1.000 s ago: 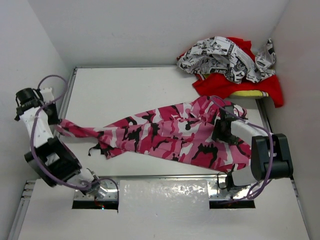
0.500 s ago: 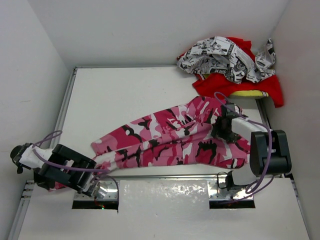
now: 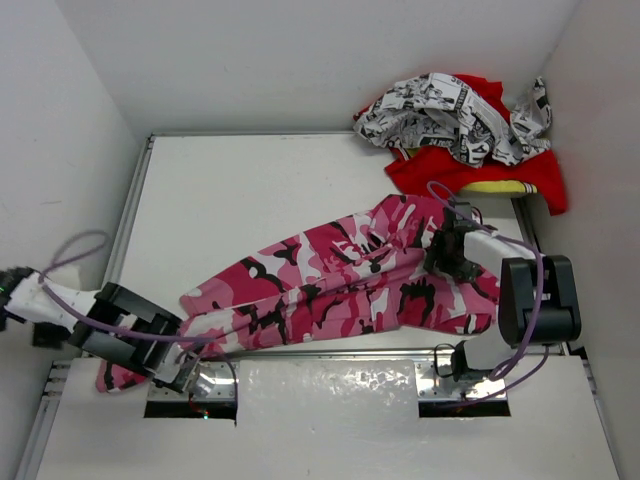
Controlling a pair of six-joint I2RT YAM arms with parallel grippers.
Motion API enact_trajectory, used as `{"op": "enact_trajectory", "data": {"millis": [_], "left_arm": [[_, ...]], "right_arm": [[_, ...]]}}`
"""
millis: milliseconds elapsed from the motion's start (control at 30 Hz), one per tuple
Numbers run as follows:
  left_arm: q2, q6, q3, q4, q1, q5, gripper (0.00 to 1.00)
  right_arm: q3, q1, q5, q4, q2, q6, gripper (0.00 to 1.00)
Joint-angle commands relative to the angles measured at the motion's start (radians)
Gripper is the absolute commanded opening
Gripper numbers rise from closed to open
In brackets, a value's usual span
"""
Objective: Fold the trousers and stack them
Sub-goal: Flatten the trousers out
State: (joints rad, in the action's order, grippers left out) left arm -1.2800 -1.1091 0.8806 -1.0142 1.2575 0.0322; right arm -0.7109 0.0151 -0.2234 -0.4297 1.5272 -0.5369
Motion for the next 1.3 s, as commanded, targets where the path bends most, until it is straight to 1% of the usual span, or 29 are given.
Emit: {"op": "enact_trajectory", "data": {"millis": [0,33,67,100,133,167,233,267,300,333,367,433,500,567,733,767,800,833,867,900,933,967,1033,1067,1100,1167,1200,1233,1267], "left_arm": [[0.016,0.061,0.271,-0.043,-0.039,-0.302,0.55],[0.018,0.116,0.302,-0.061,-0.079,-0.355,0.55],[0.022,0.155,0.319,-0.061,-0.216,-0.354,0.55],[0.025,0.245,0.31,-0.057,-0.309,-0.339,0.55],[0.028,0.291,0.295,-0.028,-0.395,-0.295,0.55],[0.028,0.333,0.25,-0.012,-0.561,-0.276,0.55],[0.024,0.414,0.197,0.049,-0.7,-0.223,0.56],[0.015,0.439,0.142,0.067,-0.81,-0.204,0.56],[0.005,0.463,0.118,0.083,-0.86,-0.195,0.57],[-0.019,0.471,0.097,0.1,-0.904,-0.187,0.6],[-0.031,0.479,0.06,0.109,-0.982,-0.183,0.68],[-0.079,0.492,0.02,0.144,-1.077,-0.14,0.7],[-0.113,0.473,0.001,0.17,-1.102,-0.13,0.7],[-0.183,0.45,-0.011,0.18,-1.113,-0.095,0.71],[-0.251,0.411,-0.046,0.184,-1.138,-0.098,0.71],[-0.266,0.417,-0.063,0.201,-1.149,-0.075,0.71],[-0.309,0.425,-0.093,0.257,-1.158,-0.002,0.71],[-0.335,0.428,-0.106,0.29,-1.158,0.029,0.7],[-0.361,0.434,-0.112,0.334,-1.158,0.088,0.66],[-0.416,0.437,-0.101,0.345,-1.156,0.1,0.62],[-0.439,0.442,-0.088,0.354,-1.156,0.106,0.54],[-0.458,0.445,-0.072,0.376,-1.158,0.119,0.33],[-0.504,0.448,0.0,0.408,-1.156,0.146,0.06],[-0.519,0.451,0.035,0.442,-1.155,0.185,0.0],[-0.551,0.453,0.12,0.457,-1.149,0.204,0.0],[-0.587,0.456,0.226,0.511,-1.138,0.233,0.0],[-0.628,0.457,0.344,0.531,-1.127,0.25,0.0],[-0.649,0.466,0.403,0.572,-1.123,0.256,0.0],[-0.698,0.472,0.525,0.594,-1.118,0.271,0.0]], "right_arm": [[-0.05,-0.012,-0.097,0.008,0.016,0.041,0.75],[-0.058,-0.012,-0.097,0.012,0.01,0.046,0.75],[-0.065,-0.012,-0.094,0.014,0.005,0.051,0.75],[-0.082,-0.012,-0.091,0.023,0.004,0.063,0.75],[-0.09,-0.012,-0.085,0.025,-0.001,0.069,0.75],[-0.1,-0.012,-0.082,0.026,-0.002,0.075,0.75],[-0.13,-0.01,-0.07,0.02,-0.006,0.091,0.76],[-0.137,-0.012,-0.057,0.017,-0.007,0.097,0.76],[-0.148,-0.012,-0.053,0.016,-0.007,0.101,0.76],[-0.151,-0.01,-0.05,0.014,-0.009,0.101,0.76],[-0.153,-0.012,-0.048,0.016,-0.01,0.103,0.76],[-0.153,-0.012,-0.041,0.025,-0.007,0.104,0.76],[-0.154,-0.012,-0.042,0.025,0.004,0.103,0.77],[-0.159,-0.012,-0.042,0.019,0.013,0.1,0.76],[-0.156,-0.012,-0.06,0.025,0.019,0.098,0.77],[-0.157,-0.01,-0.07,0.029,0.028,0.095,0.77],[-0.159,-0.01,-0.091,0.028,0.034,0.091,0.77],[-0.165,-0.012,-0.102,0.025,0.039,0.077,0.77],[-0.167,-0.012,-0.109,0.008,0.047,0.068,0.77],[-0.168,-0.01,-0.114,0.005,0.05,0.06,0.77],[-0.167,-0.012,-0.119,0.006,0.05,0.054,0.77],[-0.156,-0.032,-0.122,0.011,0.051,0.039,0.77],[-0.136,-0.061,-0.122,0.009,0.062,-0.001,0.77],[-0.128,-0.067,-0.125,0.005,0.067,-0.018,0.77],[-0.122,-0.073,-0.126,0.002,0.077,-0.035,0.77],[-0.104,-0.073,-0.131,0.005,0.08,-0.069,0.77],[-0.099,-0.073,-0.134,0.006,0.08,-0.081,0.77],[-0.09,-0.072,-0.128,0.012,0.082,-0.09,0.76],[-0.091,-0.072,-0.125,0.012,0.082,-0.09,0.76]]}}
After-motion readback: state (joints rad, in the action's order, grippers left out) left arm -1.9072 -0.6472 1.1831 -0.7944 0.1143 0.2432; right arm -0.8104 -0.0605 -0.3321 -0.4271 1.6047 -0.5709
